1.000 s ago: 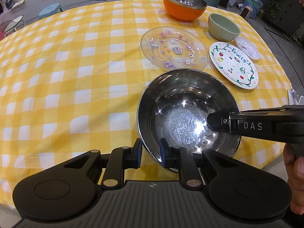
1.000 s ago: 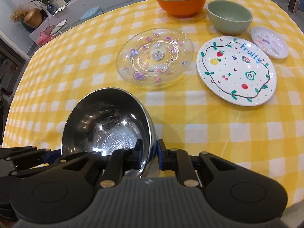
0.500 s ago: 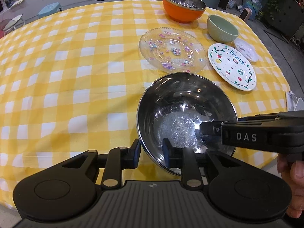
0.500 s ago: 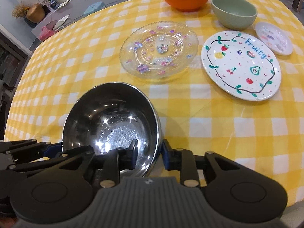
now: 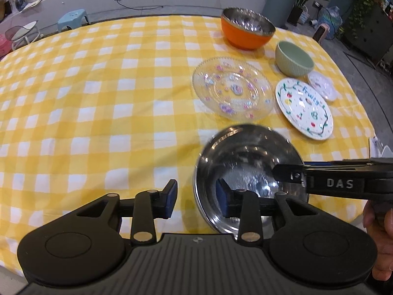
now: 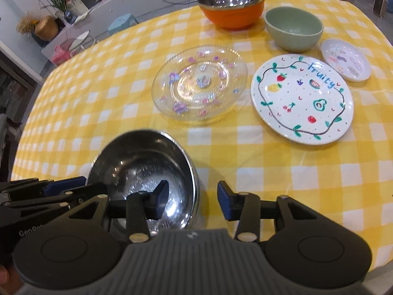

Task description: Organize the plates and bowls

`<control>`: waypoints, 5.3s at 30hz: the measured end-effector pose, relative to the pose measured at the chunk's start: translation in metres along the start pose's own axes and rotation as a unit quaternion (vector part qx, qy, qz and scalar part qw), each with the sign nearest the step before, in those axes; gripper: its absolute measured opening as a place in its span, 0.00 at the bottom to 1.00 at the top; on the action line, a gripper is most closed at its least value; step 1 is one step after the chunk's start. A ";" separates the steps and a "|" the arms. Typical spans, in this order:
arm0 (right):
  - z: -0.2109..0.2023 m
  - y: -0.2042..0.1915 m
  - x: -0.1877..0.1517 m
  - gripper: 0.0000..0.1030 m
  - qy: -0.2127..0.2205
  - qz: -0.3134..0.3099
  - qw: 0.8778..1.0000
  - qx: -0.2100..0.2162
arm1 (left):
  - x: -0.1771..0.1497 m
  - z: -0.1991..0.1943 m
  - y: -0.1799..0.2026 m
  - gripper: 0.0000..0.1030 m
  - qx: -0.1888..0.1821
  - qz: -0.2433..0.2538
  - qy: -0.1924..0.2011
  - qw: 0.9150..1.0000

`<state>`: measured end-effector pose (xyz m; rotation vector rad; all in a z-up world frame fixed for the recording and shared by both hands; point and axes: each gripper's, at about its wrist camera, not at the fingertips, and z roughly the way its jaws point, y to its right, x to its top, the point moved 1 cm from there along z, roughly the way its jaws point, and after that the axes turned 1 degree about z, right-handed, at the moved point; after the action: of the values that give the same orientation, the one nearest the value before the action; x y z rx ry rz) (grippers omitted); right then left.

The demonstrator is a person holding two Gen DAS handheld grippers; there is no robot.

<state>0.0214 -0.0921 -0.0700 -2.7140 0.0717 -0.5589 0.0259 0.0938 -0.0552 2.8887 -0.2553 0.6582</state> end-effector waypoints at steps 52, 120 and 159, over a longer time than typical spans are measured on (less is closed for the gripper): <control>0.052 0.099 0.268 0.64 0.134 0.041 0.986 -0.089 | 0.229 0.120 0.022 0.68 -0.024 -0.027 0.037 0.999; 0.008 0.024 0.243 0.11 0.117 -0.033 0.989 -0.090 | 0.217 0.061 0.043 0.20 -0.023 -0.042 0.043 0.998; -0.067 -0.025 0.050 0.15 0.123 -0.020 0.992 -0.022 | 0.051 -0.022 0.028 0.20 -0.013 -0.036 0.047 0.998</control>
<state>0.0403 -0.0976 0.0144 -2.6800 0.0931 -0.9115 0.0567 0.0644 -0.0092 2.8167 -0.1446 0.7700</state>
